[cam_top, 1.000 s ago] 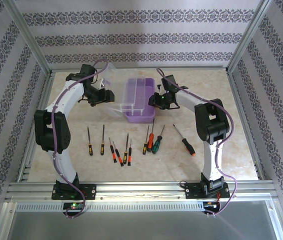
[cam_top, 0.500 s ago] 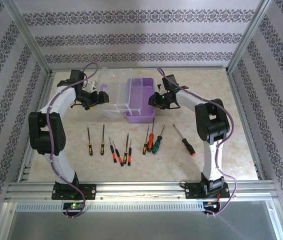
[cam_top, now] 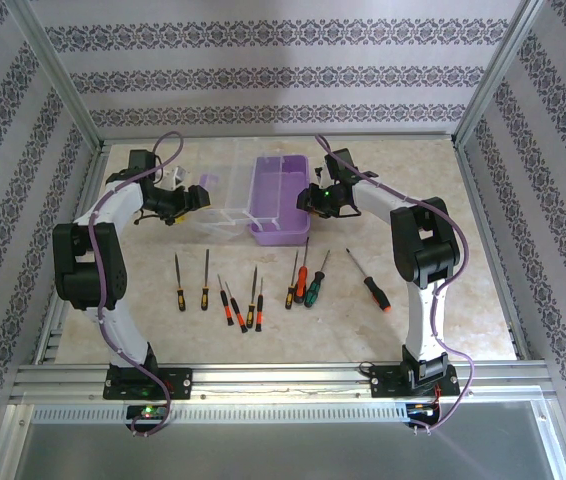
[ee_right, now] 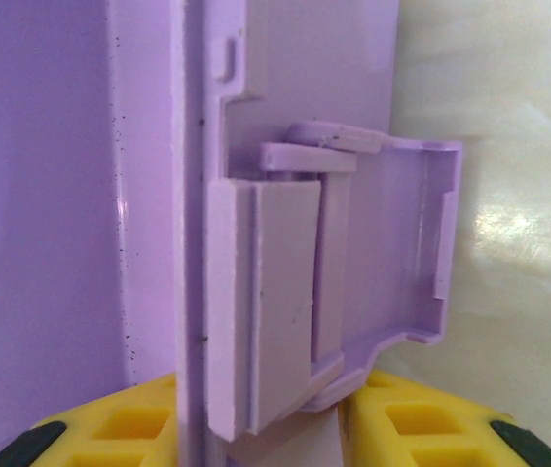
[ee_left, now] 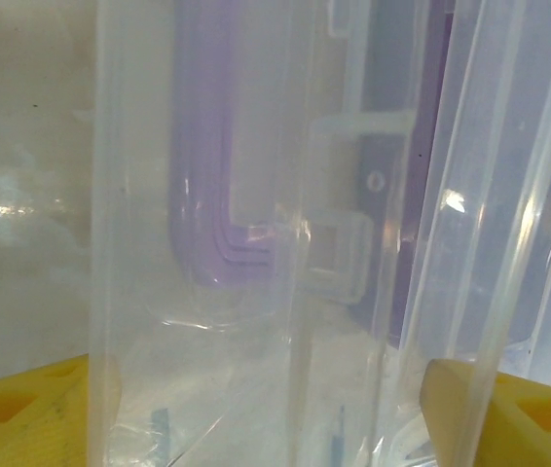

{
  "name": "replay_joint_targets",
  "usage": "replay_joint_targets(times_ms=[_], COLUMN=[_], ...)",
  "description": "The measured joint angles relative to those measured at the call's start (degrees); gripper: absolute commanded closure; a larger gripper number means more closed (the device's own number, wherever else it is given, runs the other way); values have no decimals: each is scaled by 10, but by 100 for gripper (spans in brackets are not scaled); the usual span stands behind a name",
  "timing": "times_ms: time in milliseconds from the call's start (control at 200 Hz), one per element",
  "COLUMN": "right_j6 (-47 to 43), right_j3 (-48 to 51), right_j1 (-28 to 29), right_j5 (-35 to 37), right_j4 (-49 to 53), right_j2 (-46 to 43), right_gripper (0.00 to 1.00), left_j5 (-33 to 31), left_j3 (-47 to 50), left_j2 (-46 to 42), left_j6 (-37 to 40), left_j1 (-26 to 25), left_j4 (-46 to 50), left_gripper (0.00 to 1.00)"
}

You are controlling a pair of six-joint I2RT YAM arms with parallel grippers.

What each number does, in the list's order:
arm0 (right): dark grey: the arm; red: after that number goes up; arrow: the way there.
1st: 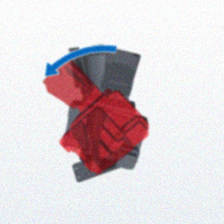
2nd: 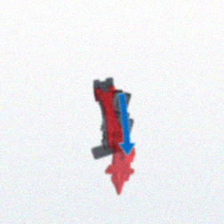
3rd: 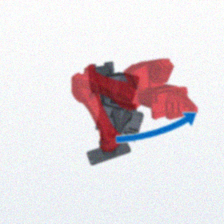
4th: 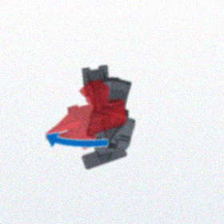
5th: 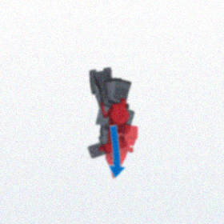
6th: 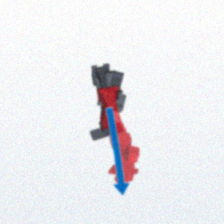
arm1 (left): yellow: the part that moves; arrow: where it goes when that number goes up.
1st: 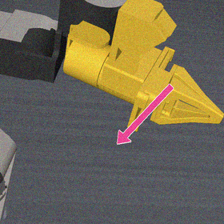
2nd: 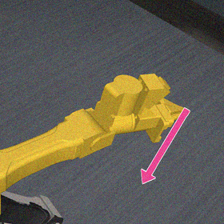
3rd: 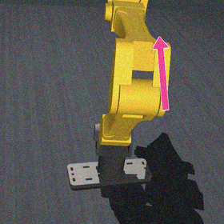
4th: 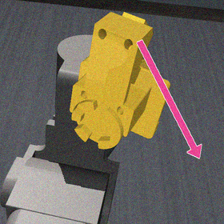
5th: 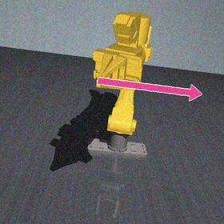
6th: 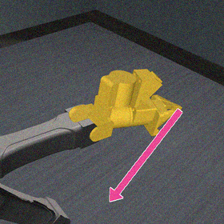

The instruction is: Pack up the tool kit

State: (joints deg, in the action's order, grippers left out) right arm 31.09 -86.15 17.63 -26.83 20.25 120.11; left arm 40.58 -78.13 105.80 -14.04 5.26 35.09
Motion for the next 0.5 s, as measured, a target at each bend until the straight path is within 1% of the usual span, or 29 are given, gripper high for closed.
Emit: replay_joint_targets(times_ms=[170,300,410,500], right_j6=[2,2,2,0], right_j3=[-2,-6,-9,-9], right_j1=[0,0,0,-2], right_j5=[0,5,12,22], right_j4=[3,8,13,27], right_j2=[0,0,0,1], right_gripper=[64,64,63,63], left_j5=[-1,-6,-23,-52], left_j3=[2,2,2,2], left_j2=[2,3,3,4], left_j6=[-13,-24,-39,-56], left_j1=[1,1,5,17], left_j4=[-5,-7,-6,-7], left_gripper=[18,14,11,10])
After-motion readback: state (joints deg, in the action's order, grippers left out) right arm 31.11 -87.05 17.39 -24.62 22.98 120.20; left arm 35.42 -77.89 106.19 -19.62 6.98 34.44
